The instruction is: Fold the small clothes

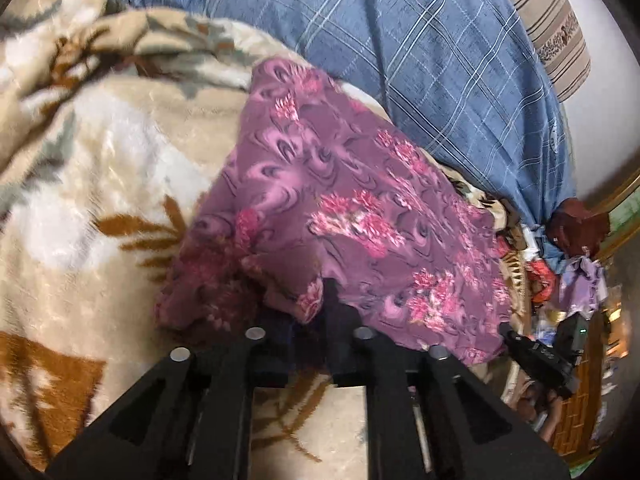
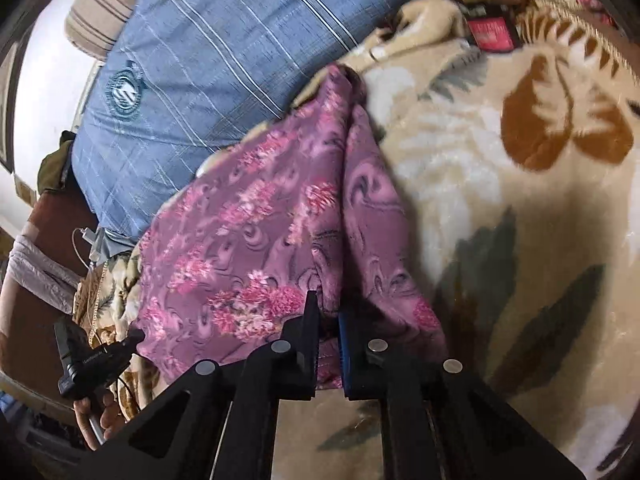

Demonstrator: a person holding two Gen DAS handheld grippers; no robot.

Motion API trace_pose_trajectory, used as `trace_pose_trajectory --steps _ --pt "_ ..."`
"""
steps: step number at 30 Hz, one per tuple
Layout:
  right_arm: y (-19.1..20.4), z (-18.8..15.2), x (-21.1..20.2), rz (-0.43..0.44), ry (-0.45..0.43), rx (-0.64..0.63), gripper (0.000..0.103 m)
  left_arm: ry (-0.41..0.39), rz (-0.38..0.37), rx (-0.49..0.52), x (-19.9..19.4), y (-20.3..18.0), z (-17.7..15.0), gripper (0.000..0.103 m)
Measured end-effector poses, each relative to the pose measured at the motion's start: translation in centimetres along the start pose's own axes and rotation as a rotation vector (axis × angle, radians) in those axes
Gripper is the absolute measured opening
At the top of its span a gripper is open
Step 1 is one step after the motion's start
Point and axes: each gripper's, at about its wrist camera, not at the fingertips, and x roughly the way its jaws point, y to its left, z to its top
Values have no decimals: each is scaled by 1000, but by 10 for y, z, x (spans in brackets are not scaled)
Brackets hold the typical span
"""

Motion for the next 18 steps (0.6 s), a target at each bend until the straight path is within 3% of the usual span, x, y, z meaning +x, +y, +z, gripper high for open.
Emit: trace_pose_trajectory --steps 4,6,9,10,16,18 --pt "-5 -7 0 -11 4 61 22 29 -19 -41 -5 11 -2 18" --pt "4 -11 -19 -36 -39 61 34 3 -36 -61 -17 16 -4 24" --pt "24 -17 -47 -48 -108 31 54 -81 -20 -79 -37 22 -7 51" --pt "33 -19 -52 -35 -112 21 55 -100 -10 -89 -42 26 -8 56" --pt "101 -11 -46 44 -68 -111 56 -109 82 -205 -42 60 -7 56" --pt "126 -4 -30 85 -30 -145 56 -103 58 -198 -38 56 -6 56"
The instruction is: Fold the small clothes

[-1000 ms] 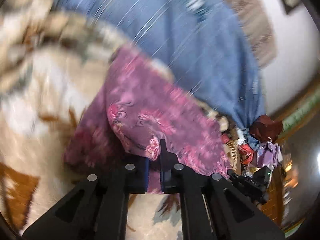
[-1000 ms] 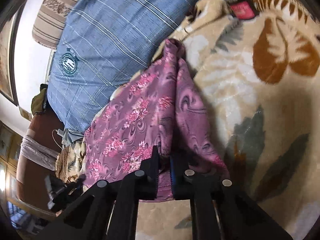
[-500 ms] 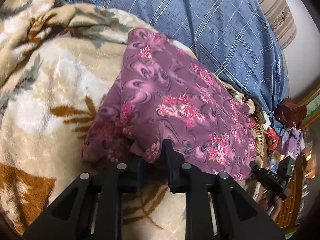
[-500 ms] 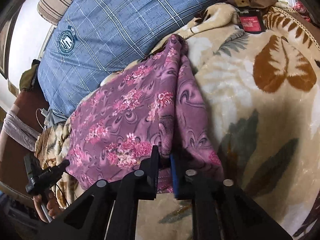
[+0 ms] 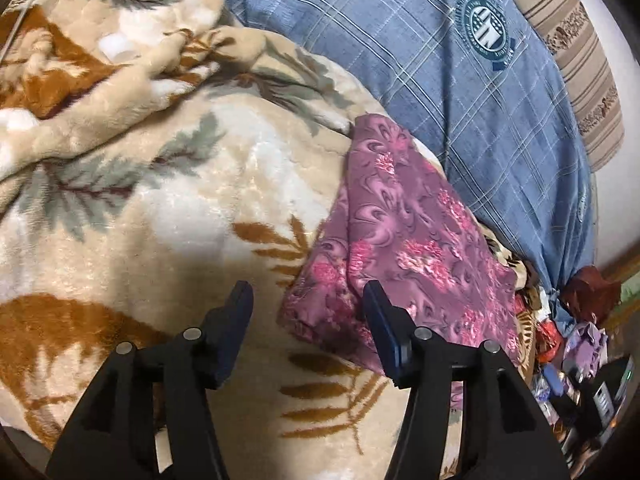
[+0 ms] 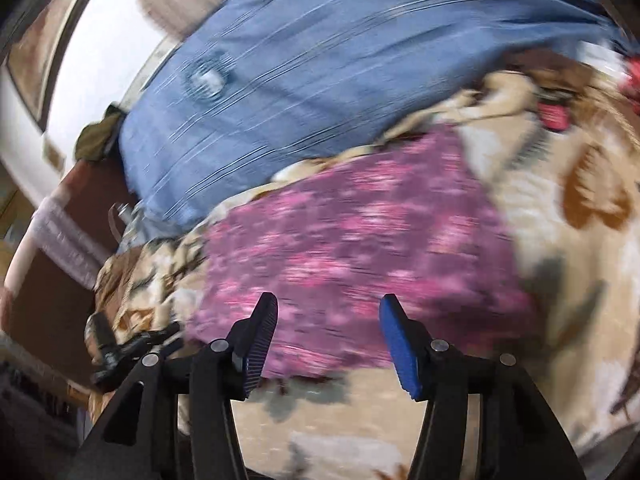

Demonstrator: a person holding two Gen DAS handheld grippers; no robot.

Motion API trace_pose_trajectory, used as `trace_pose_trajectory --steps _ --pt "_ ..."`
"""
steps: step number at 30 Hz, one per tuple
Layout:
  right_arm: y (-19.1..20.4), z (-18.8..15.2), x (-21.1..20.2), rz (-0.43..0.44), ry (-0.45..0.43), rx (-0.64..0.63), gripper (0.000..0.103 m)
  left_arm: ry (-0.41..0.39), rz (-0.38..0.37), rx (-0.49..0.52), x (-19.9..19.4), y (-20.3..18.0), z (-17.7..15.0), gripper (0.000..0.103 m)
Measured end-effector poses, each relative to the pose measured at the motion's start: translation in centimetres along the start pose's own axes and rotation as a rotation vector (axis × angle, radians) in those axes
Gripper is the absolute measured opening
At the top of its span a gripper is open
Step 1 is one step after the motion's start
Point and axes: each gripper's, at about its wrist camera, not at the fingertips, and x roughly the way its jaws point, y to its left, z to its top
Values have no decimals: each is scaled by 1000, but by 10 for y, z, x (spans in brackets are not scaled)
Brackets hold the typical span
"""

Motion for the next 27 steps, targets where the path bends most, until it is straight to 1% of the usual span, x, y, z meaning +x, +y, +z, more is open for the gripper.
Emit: trace_pose_trajectory --steps 1,2,3,5,7,9,10,11,12,13,14,15,17,18,19,20,21,22,25,26,27 --pt "12 6 12 25 20 -13 56 8 -26 -2 2 -2 0 58" --pt "19 7 20 36 28 -17 56 20 -56 -9 6 -4 0 63" --pt "28 11 32 50 46 -27 56 37 -68 -21 12 -5 1 65" --pt "46 17 54 59 76 -44 56 60 -65 -38 22 -7 2 68" --pt "60 23 78 78 112 -60 56 65 -72 -52 25 -7 1 70" --pt "72 29 97 90 144 -77 56 77 -96 -52 23 -8 1 68" --pt "78 31 107 92 161 -91 56 87 -114 -49 24 -9 0 65" --pt "88 34 121 93 188 -115 56 117 -155 -46 28 -11 -3 62" --pt "95 36 133 99 210 -134 56 137 -180 -46 32 -13 -4 56" --pt "100 37 140 105 224 -146 56 155 -194 -43 35 -14 -6 56" --pt "107 39 150 112 246 -162 56 154 -189 -38 37 -16 -6 56" --pt "113 41 159 115 267 -178 56 149 -194 -53 37 -14 -4 56" --pt "129 45 178 128 317 -212 56 146 -231 -128 38 -5 -2 54" --pt "134 47 186 138 343 -220 56 142 -241 -153 39 -1 -1 49" --pt "139 49 194 144 365 -225 56 138 -227 -160 39 1 -1 32" --pt "145 50 205 146 393 -232 56 136 -221 -162 39 2 -1 18" --pt "153 52 216 142 424 -244 56 136 -236 -171 38 4 -2 18" --pt "161 54 228 132 459 -259 56 115 -248 -169 34 2 -3 15" --pt "176 57 257 108 537 -278 56 24 -238 -75 16 -15 -2 14" --pt "180 57 263 100 551 -284 56 4 -232 -49 11 -20 -3 14" --pt "185 57 270 94 571 -292 56 -19 -210 -5 7 -28 -4 14"
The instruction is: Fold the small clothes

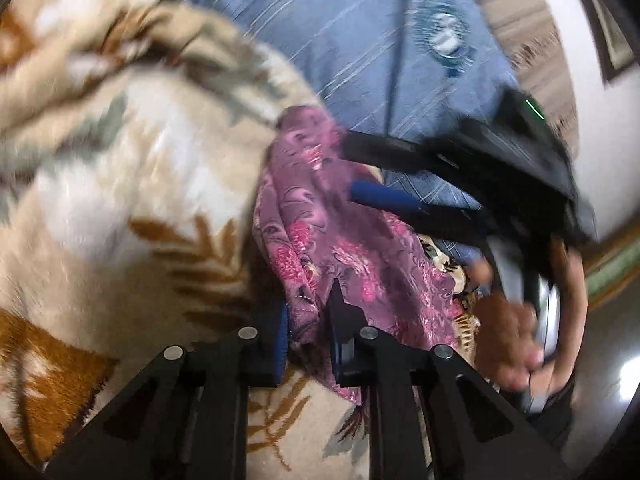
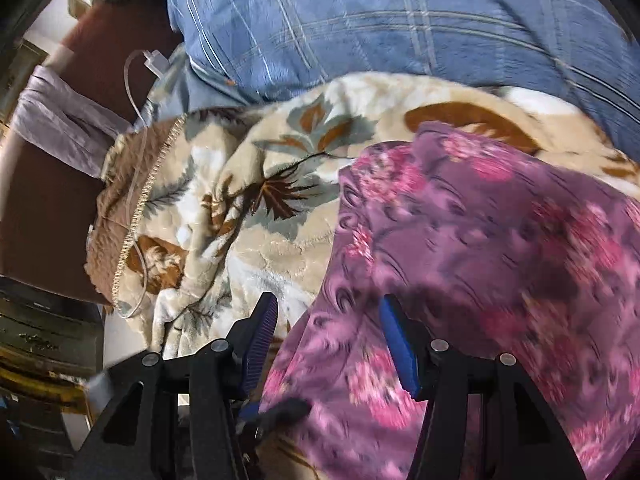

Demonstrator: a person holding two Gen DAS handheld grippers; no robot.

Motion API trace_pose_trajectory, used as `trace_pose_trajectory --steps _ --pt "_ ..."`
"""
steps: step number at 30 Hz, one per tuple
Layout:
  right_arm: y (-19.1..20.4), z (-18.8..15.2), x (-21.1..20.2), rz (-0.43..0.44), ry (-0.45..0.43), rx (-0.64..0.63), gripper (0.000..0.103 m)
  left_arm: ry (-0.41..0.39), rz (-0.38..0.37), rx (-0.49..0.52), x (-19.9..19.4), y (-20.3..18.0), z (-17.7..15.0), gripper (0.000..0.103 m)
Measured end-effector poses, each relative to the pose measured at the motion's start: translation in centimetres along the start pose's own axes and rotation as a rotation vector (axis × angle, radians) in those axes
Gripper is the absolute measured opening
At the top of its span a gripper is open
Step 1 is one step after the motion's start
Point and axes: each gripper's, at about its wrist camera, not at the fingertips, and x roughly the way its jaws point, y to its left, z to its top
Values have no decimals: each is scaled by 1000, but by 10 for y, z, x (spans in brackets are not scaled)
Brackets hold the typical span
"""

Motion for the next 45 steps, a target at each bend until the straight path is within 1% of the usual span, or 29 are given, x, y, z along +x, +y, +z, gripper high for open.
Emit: trace_pose_trajectory --steps 1,3,5,8,10,13,15,16,17,18,19,20,24,26,28,29,30,31,33,34,36,40,42,45 --pt "4 6 7 4 35 -7 56 -19 29 53 -2 -9 -3 14" --pt "8 13 19 -6 93 -12 56 -40 50 114 -2 -21 -6 13" --pt "12 19 38 -72 177 -30 57 -59 60 149 -5 -28 -7 13" --pt "15 23 60 -149 260 -54 56 -78 85 204 -8 -37 -11 12" --pt "20 24 69 -192 288 -86 56 -82 101 227 -7 -40 -12 12" --pt "32 21 84 -289 319 -173 53 -87 108 238 -6 -43 -14 12" --pt "42 16 88 -386 311 -226 38 -85 103 228 -7 -41 -12 12" --pt "48 10 90 -433 314 -283 36 -84 96 222 -7 -40 -11 12" --pt "53 7 91 -459 315 -312 30 -85 91 220 -7 -39 -11 12" --pt "57 2 90 -497 317 -348 22 -88 91 223 -8 -40 -12 12" --pt "57 1 86 -506 306 -351 17 -90 92 225 -8 -41 -12 12" --pt "56 1 80 -495 290 -338 13 -92 80 226 -8 -43 -12 12" --pt "56 1 34 -403 179 -289 12 -142 38 241 -22 -53 -18 12" --pt "54 -3 0 -354 120 -268 12 -169 36 283 -29 -66 -23 12" --pt "51 -5 -27 -304 74 -233 12 -196 53 351 -35 -85 -31 12" --pt "48 -6 -47 -272 40 -216 12 -205 64 382 -37 -94 -33 12" --pt "44 -9 -62 -250 16 -200 12 -208 69 402 -39 -102 -34 12" --pt "39 -14 -81 -223 -12 -179 12 -206 63 417 -42 -112 -36 12" --pt "28 -13 -109 -165 -62 -154 12 -198 43 441 -45 -129 -40 12" --pt "17 -20 -130 -117 -100 -134 12 -196 38 462 -46 -139 -43 12" --pt "-7 -31 -158 -48 -161 -102 12 -199 27 529 -46 -165 -52 12" --pt "-60 -57 -209 70 -276 -11 12 -176 -2 615 -33 -209 -69 12" --pt "-86 -67 -228 109 -315 28 12 -155 -10 667 -21 -234 -80 12" --pt "-128 -85 -250 134 -360 76 12 -116 -26 730 1 -262 -94 12"
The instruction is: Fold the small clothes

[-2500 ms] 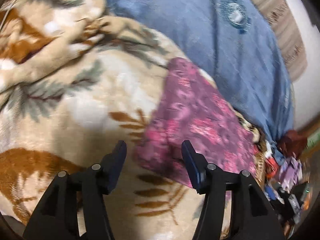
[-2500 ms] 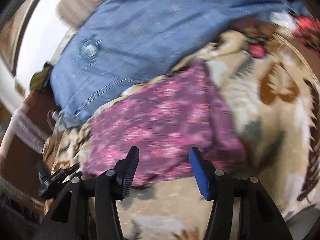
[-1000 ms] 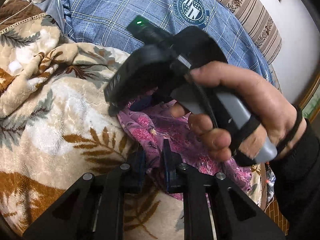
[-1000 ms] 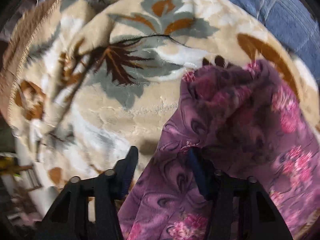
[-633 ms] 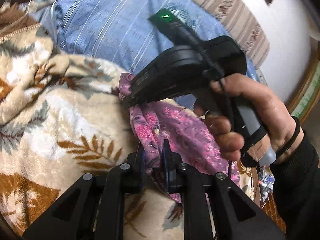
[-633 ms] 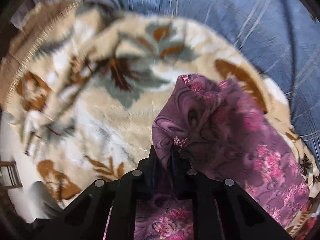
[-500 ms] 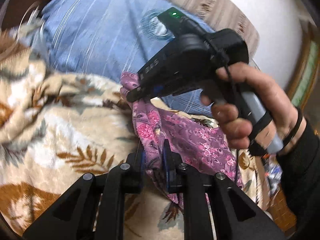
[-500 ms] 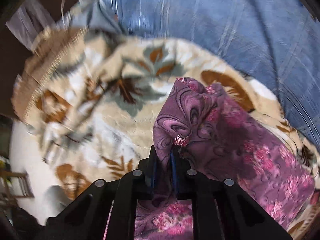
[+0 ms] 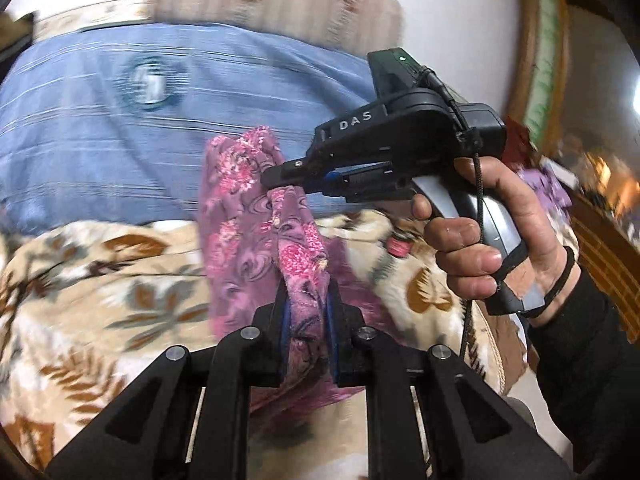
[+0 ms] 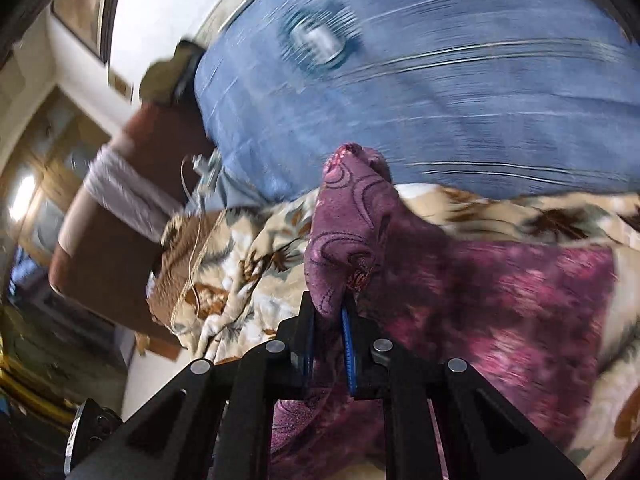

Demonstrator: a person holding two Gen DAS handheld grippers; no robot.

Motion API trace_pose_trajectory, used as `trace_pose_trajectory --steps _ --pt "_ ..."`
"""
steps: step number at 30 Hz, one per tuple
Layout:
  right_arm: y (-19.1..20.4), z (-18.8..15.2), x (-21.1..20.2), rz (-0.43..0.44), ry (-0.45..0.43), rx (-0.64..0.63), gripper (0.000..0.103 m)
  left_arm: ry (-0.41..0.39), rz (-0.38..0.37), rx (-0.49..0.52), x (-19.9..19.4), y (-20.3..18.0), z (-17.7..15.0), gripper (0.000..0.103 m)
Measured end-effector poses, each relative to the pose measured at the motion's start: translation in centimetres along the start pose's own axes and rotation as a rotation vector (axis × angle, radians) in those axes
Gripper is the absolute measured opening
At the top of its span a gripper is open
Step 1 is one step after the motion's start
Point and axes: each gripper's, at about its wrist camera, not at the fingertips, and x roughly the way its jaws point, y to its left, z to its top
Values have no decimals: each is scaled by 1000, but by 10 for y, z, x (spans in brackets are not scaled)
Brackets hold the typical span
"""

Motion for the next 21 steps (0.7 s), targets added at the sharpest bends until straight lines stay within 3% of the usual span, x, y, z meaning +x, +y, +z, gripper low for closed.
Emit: trace_pose_trajectory --steps 5,10,14,18,21 --pt "-69 -7 -32 27 -51 92 12 93 -30 102 56 -50 -2 12" --pt "-130 -20 -38 34 -66 171 12 185 -46 179 104 -85 -11 12" --pt "-184 -35 -29 58 -63 261 12 239 -37 251 138 -102 -33 12" --pt "-225 -53 -4 77 -39 336 12 322 -42 250 168 -103 -55 14" --pt "-242 -66 3 114 -58 383 17 335 -93 233 164 -102 -57 34"
